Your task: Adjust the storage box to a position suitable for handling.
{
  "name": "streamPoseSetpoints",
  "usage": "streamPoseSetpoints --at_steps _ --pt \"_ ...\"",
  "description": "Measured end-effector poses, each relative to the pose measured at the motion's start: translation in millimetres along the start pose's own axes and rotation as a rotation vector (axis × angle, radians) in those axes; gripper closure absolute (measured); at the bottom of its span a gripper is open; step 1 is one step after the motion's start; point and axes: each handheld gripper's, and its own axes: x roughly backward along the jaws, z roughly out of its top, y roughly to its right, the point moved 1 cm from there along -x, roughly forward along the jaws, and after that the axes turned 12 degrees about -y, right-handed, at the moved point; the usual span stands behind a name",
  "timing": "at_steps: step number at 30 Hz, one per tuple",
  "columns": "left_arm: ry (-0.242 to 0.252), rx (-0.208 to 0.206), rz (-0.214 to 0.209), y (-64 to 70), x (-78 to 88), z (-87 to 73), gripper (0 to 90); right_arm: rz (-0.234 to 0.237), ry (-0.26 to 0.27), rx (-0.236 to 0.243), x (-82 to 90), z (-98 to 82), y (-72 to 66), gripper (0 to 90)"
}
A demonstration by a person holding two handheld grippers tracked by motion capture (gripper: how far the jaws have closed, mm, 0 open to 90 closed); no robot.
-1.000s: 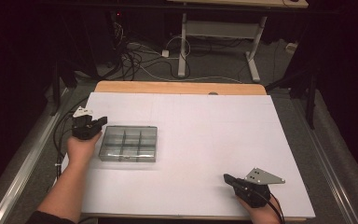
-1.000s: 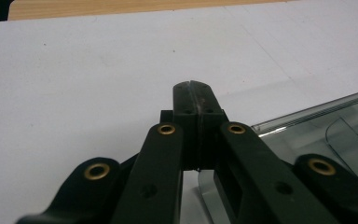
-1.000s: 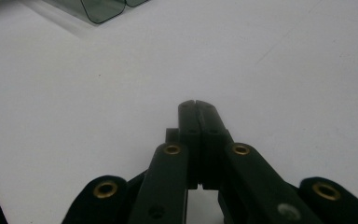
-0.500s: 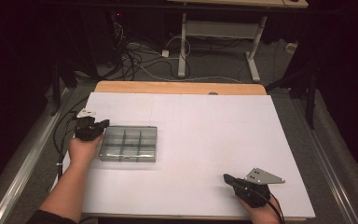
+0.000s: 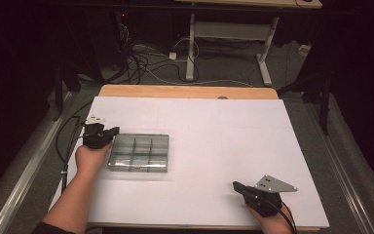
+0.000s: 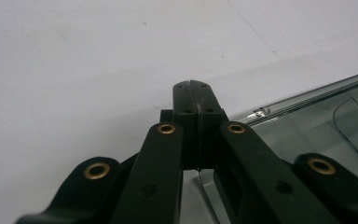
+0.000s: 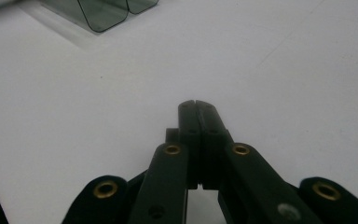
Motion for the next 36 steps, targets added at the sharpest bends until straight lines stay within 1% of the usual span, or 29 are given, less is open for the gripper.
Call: streamPoseSetpoints --at_steps 2,3,4,8,12,13,14,20,23,24,25,26,29,32,33,34,36 --pt "-0.004 -0.017 -0.012 5.7 -1.0 -0.2 87.9 0.000 0.002 0.000 0.5 0.1 0.0 90.0" --pt "-0.009 -0.036 -0.026 11.0 -2.1 0.0 87.9 0.000 0.003 -0.001 0.7 0.0 0.0 90.0" --pt "-0.009 -0.036 -0.026 11.0 -2.1 0.0 87.9 0.000 0.003 -0.001 0.7 0.0 0.0 90.0" --pt "-0.019 -0.060 -0.048 22.5 -3.7 -0.3 87.9 -0.001 0.002 0.002 0.7 0.0 0.0 90.0" --pt "-0.031 -0.089 -0.070 36.0 -5.1 -1.2 87.9 -0.001 0.002 0.002 1.0 0.5 -0.5 90.0" --pt "-0.035 -0.107 -0.081 43.2 -5.9 -2.3 87.9 -0.001 0.002 0.001 0.9 0.5 -0.6 90.0" --pt "-0.035 -0.107 -0.081 43.2 -5.9 -2.3 87.9 -0.001 0.002 0.001 0.9 0.5 -0.6 90.0" --pt "-0.054 -0.148 -0.120 64.7 -7.8 -5.4 87.9 -0.001 0.001 0.002 0.5 0.4 -0.8 90.0" --pt "-0.068 -0.162 -0.147 76.0 -10.5 -7.9 87.9 -0.001 0.002 0.005 0.3 0.5 -1.1 90.0" --pt "-0.075 -0.181 -0.176 83.9 -13.2 -10.3 87.9 0.000 0.000 0.007 0.0 0.4 -1.0 90.0" --pt "-0.075 -0.181 -0.176 83.9 -13.2 -10.3 87.9 0.000 0.000 0.007 0.0 0.4 -1.0 90.0" --pt "-0.072 -0.191 -0.189 87.8 -14.2 -11.9 87.9 0.000 -0.003 0.005 -0.1 0.3 -0.9 90.0" --pt "-0.056 -0.198 -0.207 97.1 -15.1 -15.8 87.9 -0.001 -0.001 0.002 0.2 0.0 -0.4 90.0" --pt "-0.043 -0.201 -0.210 103.5 -14.7 -19.4 87.9 0.000 -0.002 0.003 0.3 -0.3 -0.6 90.0" --pt "-0.039 -0.203 -0.219 106.9 -14.6 -21.8 87.9 0.001 -0.003 0.005 0.2 -0.2 -1.2 90.0" --pt "-0.039 -0.203 -0.219 106.9 -14.6 -21.8 88.0 0.001 -0.003 0.005 0.2 -0.2 -1.2 90.0" --pt "-0.040 -0.205 -0.232 110.6 -14.6 -23.0 88.0 0.001 -0.004 0.006 -0.2 0.0 -1.5 90.0"
